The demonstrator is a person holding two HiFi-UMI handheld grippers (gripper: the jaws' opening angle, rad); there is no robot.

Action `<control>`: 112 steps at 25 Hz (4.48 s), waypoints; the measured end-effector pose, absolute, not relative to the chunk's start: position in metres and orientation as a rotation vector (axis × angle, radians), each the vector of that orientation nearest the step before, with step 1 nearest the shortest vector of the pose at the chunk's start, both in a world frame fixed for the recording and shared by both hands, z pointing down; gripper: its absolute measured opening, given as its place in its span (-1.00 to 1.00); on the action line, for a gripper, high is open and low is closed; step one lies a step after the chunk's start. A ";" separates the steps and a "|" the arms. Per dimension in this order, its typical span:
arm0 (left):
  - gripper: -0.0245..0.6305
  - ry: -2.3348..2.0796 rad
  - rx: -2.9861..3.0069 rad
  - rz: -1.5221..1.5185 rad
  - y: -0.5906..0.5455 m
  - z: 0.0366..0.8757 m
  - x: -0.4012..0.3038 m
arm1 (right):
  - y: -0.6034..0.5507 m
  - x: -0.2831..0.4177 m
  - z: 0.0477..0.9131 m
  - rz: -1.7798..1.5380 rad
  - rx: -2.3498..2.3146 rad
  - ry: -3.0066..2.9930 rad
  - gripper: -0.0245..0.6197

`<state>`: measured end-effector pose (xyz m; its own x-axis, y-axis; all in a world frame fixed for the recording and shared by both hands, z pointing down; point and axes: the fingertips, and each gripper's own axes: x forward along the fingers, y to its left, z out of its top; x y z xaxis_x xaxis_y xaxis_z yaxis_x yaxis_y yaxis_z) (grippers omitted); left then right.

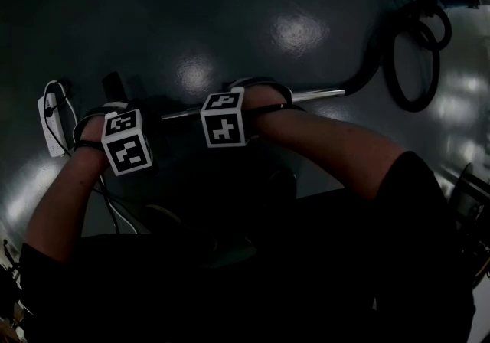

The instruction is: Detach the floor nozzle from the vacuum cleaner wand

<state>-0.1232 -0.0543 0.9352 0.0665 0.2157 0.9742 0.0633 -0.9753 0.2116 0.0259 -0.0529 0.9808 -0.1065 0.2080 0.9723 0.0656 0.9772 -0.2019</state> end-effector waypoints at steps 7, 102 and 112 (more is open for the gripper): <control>-0.47 0.103 2.316 1.958 -0.068 0.965 -0.124 | -0.060 0.035 0.997 0.102 -0.156 -1.697 -0.42; -0.44 -1.061 2.724 0.294 0.172 0.048 -0.098 | 0.164 -0.069 0.063 0.623 0.546 -2.826 -0.36; -0.76 -1.042 2.852 0.169 0.183 -0.010 -0.068 | 0.165 -0.057 -0.007 0.330 0.628 -3.009 -0.92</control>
<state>-0.0685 0.1832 -0.0098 0.7597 -0.6353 0.1385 -0.6464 -0.7609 0.0559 -0.0570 0.1648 -0.0066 -0.9162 -0.3899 0.0922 -0.4006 0.8946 -0.1978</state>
